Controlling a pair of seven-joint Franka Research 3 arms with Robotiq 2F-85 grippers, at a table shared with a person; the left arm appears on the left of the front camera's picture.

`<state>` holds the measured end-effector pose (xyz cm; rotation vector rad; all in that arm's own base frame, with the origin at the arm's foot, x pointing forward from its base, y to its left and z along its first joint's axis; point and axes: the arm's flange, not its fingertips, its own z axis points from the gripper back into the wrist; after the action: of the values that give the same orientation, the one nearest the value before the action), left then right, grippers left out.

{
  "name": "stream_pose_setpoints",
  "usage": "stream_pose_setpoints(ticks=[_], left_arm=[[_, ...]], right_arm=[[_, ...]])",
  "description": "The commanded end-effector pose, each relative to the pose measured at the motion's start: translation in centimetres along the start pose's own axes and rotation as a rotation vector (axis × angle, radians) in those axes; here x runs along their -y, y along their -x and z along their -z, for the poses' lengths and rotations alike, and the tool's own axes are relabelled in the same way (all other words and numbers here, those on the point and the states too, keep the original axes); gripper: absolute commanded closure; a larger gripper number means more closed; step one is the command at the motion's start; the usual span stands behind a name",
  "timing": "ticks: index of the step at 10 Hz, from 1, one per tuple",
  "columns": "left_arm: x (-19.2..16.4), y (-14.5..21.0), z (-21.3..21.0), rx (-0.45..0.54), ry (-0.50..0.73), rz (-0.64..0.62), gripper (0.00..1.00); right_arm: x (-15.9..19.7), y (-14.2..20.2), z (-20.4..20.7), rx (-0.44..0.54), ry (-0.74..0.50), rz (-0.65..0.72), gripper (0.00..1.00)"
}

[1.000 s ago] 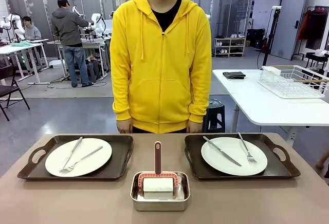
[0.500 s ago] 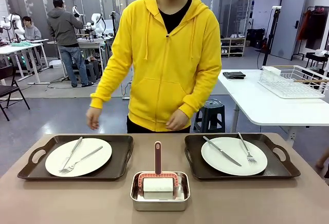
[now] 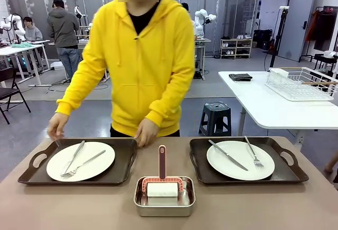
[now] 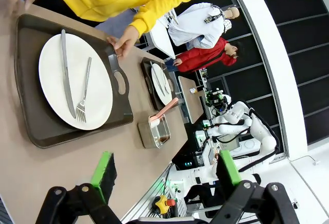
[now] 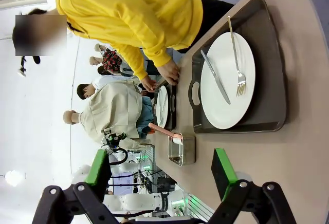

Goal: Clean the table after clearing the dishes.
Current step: When the left (or right) Handle tray is removed, use the left hand (or right hand) to clean the left (or right) side of the table with the Lint Roller.

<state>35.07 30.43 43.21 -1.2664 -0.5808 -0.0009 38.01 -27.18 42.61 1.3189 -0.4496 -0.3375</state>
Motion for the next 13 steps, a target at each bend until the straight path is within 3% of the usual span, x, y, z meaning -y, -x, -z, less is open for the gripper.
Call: stream_pose_setpoints(ticks=[1, 13], left_arm=[[0.15, 0.21, -0.34, -0.002, 0.007, -0.005, 0.00], [0.15, 0.21, -0.34, -0.002, 0.007, -0.005, 0.00]], right_arm=[[-0.10, 0.16, -0.27, -0.003, 0.008, -0.002, 0.00], [-0.10, 0.16, -0.27, -0.003, 0.008, -0.002, 0.00]])
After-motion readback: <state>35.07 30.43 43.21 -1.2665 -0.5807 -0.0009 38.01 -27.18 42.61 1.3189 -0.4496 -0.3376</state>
